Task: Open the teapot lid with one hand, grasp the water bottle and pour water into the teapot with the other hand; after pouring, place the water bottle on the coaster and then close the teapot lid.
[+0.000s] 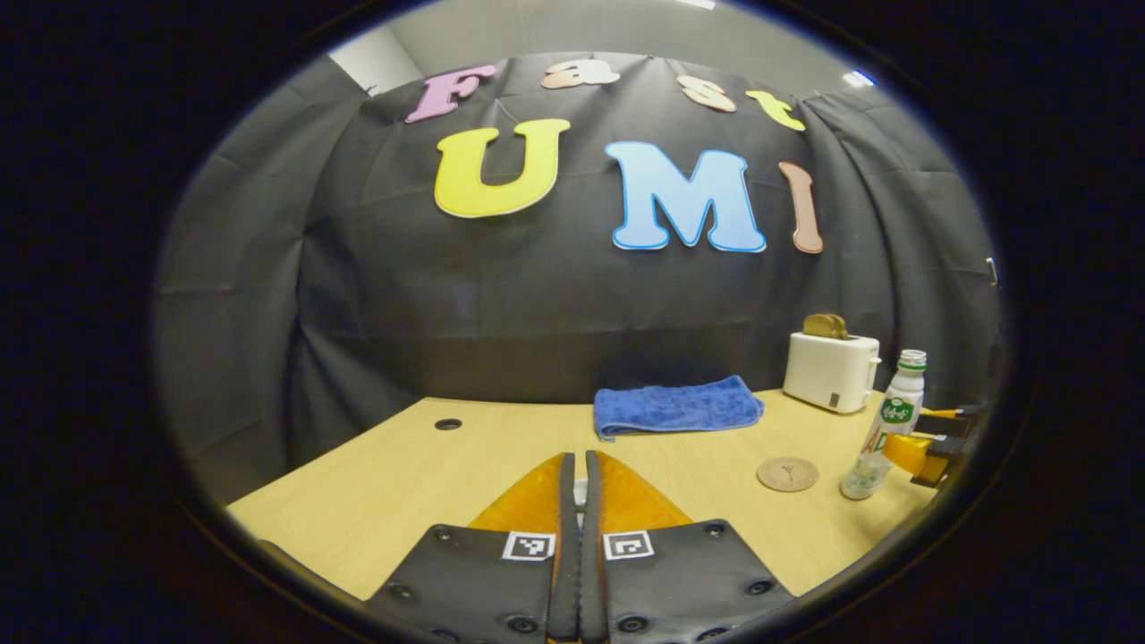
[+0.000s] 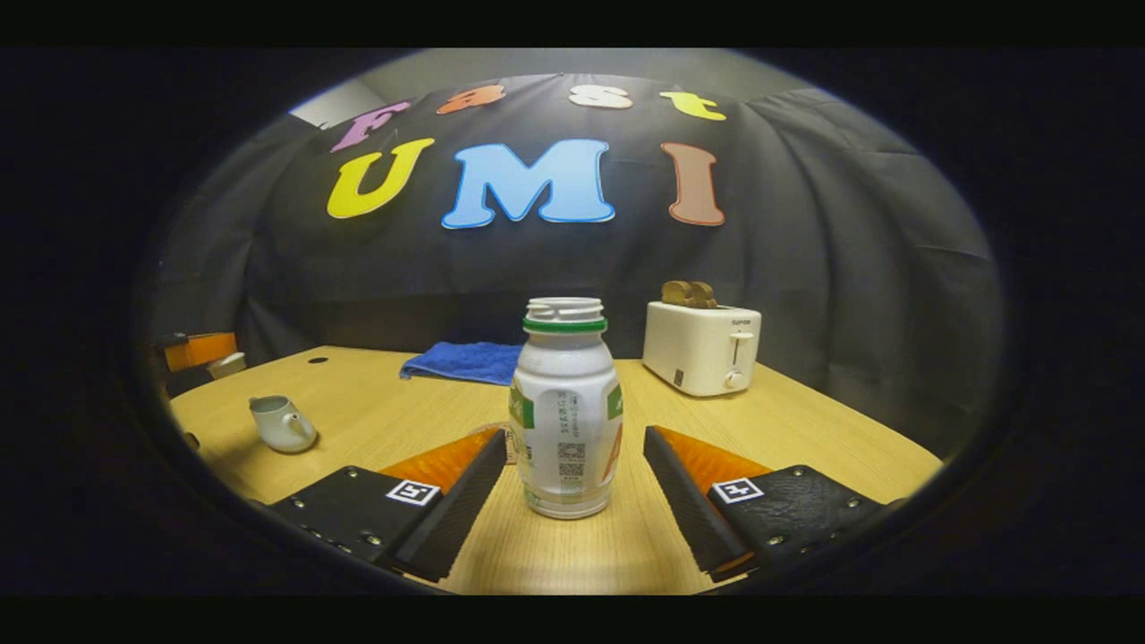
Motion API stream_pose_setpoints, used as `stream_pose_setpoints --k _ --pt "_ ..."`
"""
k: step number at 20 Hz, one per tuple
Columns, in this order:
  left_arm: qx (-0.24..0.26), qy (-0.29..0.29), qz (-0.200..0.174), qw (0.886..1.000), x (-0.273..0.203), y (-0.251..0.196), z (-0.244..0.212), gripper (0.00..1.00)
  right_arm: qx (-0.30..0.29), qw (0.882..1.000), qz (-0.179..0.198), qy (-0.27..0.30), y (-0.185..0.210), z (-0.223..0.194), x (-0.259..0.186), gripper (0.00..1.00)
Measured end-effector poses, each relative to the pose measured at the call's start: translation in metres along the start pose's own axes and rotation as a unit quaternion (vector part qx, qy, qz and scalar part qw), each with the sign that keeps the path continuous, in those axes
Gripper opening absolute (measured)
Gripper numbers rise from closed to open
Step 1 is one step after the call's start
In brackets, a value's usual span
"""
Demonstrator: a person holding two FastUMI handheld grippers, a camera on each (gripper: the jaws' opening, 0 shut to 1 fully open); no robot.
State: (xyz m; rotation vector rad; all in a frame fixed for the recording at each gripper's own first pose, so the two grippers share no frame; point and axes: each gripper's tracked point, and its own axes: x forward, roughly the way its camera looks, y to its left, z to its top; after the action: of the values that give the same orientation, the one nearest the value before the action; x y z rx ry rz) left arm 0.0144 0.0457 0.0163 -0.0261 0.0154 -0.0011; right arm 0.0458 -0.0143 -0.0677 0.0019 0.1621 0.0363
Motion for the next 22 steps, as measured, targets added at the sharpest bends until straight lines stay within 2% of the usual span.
stream_pose_setpoints --k 5,6,7,8,9,10,13,18,22 --pt "-0.009 0.002 0.007 1.0 -0.005 0.01 -0.005 0.1 -0.013 1.0 0.001 0.019 0.003 -0.014 0.015 0.95" --pt "-0.011 0.004 0.007 1.0 -0.005 0.011 -0.007 0.05 -0.012 1.0 0.0 0.023 0.004 -0.016 0.017 0.95" --pt "-0.013 0.005 0.008 1.0 -0.006 0.012 -0.008 0.1 -0.011 1.0 -0.001 0.027 0.003 -0.019 0.02 0.95" --pt "-0.015 0.007 0.008 1.0 -0.006 0.013 -0.009 0.1 -0.01 0.999 -0.002 0.031 0.003 -0.021 0.021 0.95" --pt "-0.016 0.009 0.009 1.0 -0.006 0.014 -0.012 0.05 -0.01 0.999 -0.002 0.036 0.003 -0.023 0.022 0.95" --pt "-0.018 0.01 0.008 1.0 -0.006 0.014 -0.013 0.1 -0.01 0.999 -0.003 0.033 0.003 -0.022 0.023 0.95" --pt "-0.023 0.014 0.007 1.0 -0.007 0.016 -0.017 0.1 -0.012 0.999 -0.007 0.033 0.004 -0.022 0.024 0.83" --pt "-0.028 0.013 0.006 0.999 -0.008 0.02 -0.016 0.1 -0.014 0.999 -0.003 0.036 0.006 -0.022 0.023 0.81" --pt "-0.032 0.013 0.006 0.999 -0.009 0.024 -0.018 0.1 -0.047 0.998 -0.005 0.035 0.011 -0.015 0.02 0.81"
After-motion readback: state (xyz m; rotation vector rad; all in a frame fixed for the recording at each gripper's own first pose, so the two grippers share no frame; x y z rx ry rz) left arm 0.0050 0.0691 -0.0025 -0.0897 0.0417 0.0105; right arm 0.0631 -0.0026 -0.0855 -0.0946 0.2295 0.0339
